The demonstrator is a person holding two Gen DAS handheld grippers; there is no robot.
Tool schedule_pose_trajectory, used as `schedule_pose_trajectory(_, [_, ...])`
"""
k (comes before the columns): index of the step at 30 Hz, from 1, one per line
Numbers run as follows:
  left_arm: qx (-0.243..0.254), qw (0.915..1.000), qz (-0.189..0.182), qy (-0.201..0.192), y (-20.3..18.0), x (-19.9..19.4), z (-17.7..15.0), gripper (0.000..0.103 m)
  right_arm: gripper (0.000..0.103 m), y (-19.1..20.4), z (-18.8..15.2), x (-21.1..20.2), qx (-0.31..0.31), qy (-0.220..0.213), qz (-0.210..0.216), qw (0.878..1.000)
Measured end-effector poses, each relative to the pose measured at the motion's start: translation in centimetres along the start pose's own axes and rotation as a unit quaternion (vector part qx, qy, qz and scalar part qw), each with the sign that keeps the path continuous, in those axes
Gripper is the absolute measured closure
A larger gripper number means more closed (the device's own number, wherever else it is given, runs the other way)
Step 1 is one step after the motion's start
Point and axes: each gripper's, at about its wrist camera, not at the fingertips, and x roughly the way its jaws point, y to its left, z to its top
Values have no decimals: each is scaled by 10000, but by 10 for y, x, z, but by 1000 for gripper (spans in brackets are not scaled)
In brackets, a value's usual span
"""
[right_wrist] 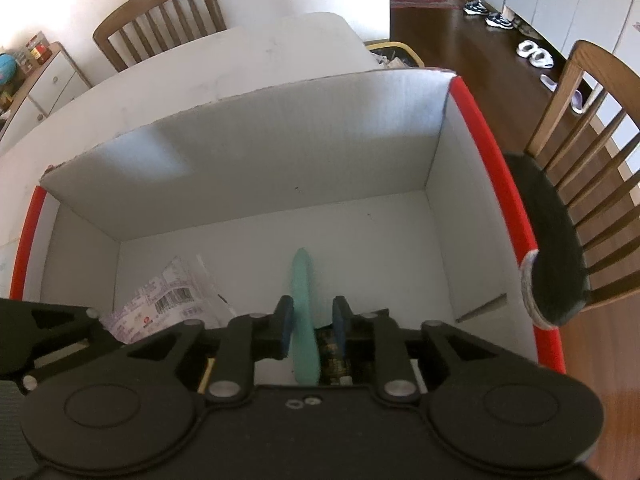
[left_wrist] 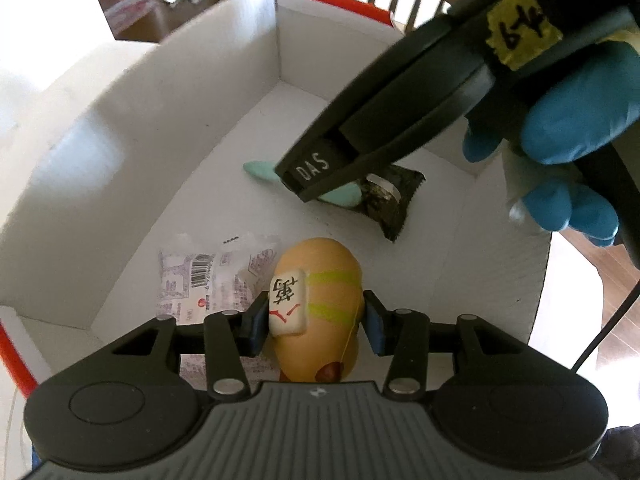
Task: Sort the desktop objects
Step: 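Lower and open both tools, releasing the toy and stick in the box, then withdraw both tools from the box back toward the items on the table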
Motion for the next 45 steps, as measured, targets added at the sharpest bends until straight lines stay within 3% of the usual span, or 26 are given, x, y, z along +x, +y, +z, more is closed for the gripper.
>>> schedule_pose_trajectory(6, [-194, 9993, 88, -295, 3, -22, -7, 39, 67, -3, -2, -7, 74, 1, 46, 10000])
schedule_pose_trajectory(13, [-257, 9980, 142, -561, -1, -40, -8, 31, 62, -9, -4, -25, 89, -133, 45, 9999])
schedule_pose_trajectory(24, [-292, 9953, 185, -904, -27, -68, -22, 31, 61, -4, -16, -56, 47, -268, 164, 9995])
schedule_pose_trajectory(30, [-425, 9927, 213, -1111, -19, -72, -22, 31, 60, 5, -26, -73, -87, -395, 145, 9991])
schedule_pose_trajectory(33, [-481, 9913, 277, -1195, -18, -77, -30, 29, 55, 9, -33, -78, -138, -411, 164, 9989])
schedule_pose_trajectory(38, [-548, 9893, 332, -1311, -18, -87, -41, 27, 38, 16, -42, -84, -144, -454, 289, 9984])
schedule_pose_trajectory(45, [-665, 9843, 457, -1569, -23, -109, -60, 17, 26, 25, -54, -96, -157, -614, 322, 9975])
